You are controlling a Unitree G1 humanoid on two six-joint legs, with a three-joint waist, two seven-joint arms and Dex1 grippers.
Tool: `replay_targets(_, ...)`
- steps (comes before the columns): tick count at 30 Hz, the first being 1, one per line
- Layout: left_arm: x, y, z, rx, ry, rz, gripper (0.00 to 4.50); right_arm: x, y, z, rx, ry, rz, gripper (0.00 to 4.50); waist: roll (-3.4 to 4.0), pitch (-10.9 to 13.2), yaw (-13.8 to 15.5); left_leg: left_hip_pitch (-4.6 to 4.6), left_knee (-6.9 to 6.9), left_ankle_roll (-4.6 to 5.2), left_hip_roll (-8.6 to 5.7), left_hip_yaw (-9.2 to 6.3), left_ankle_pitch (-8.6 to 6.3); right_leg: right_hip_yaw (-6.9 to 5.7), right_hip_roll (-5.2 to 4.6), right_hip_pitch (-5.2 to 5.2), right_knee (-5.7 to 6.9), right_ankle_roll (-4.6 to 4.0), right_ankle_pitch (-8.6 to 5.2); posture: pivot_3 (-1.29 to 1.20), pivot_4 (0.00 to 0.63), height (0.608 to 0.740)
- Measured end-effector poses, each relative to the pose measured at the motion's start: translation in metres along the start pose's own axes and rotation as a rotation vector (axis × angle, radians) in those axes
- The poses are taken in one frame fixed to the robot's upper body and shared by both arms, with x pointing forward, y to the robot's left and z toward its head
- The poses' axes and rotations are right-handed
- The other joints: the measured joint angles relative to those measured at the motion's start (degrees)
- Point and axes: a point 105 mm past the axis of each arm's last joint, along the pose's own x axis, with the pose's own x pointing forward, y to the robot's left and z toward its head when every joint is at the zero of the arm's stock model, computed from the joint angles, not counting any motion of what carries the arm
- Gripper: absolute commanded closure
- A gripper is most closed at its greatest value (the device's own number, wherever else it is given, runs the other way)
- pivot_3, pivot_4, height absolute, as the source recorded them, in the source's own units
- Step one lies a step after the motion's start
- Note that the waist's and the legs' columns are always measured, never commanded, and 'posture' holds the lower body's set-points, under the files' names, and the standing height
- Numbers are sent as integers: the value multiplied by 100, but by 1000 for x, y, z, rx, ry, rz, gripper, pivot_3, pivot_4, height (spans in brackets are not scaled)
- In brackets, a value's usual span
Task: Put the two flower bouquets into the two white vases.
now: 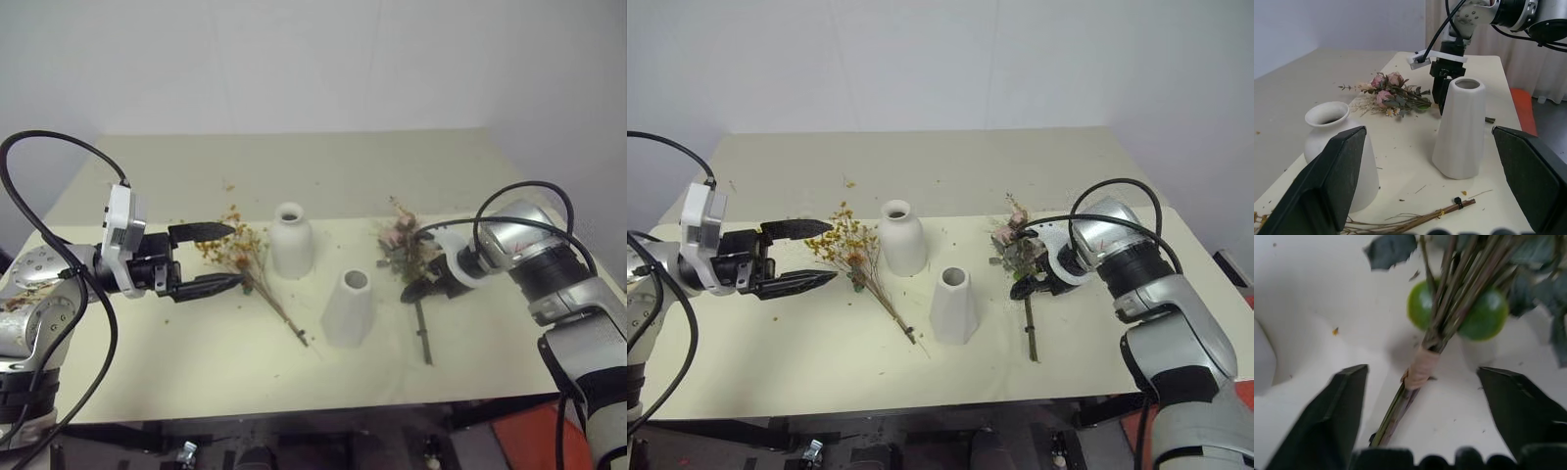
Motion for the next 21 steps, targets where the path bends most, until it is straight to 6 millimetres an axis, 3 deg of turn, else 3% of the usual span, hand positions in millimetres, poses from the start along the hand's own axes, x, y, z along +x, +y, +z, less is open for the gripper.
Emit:
replay_targets(7,-2,-2,-6,-17,10,9,0,6,-5,5,-1,-12,-19,3786,0,0,-6,3,5,0,0,0,1,1,1,3,3,1,3,0,150,740)
replay_targets(9,-2,-2,-5,-15,11,11,0,7,-4,8,2,-19,-18,4267,0,0,-14,4,5,0,0,0,1,1,1,3,2,0,3,0,150,740)
replay_targets(15,-5,-1,-3,-1,16,26,0,1,-14,28,110,-138,-61,4267,0,0,-3,0,5,0,-1,0,1,1,0,3,0,-1,6,0,150,740)
replay_targets(17,-8,0,-2,4,18,41,0,-12,-26,47,147,-279,-103,4267,1,0,-1,-2,4,0,-2,1,1,1,-1,1,-2,0,7,0,150,740)
replay_targets(21,-18,1,-4,-4,32,90,0,-69,-40,108,142,-776,-154,4267,1,0,-28,-2,-4,0,1,1,0,1,2,1,-8,0,7,0,150,740)
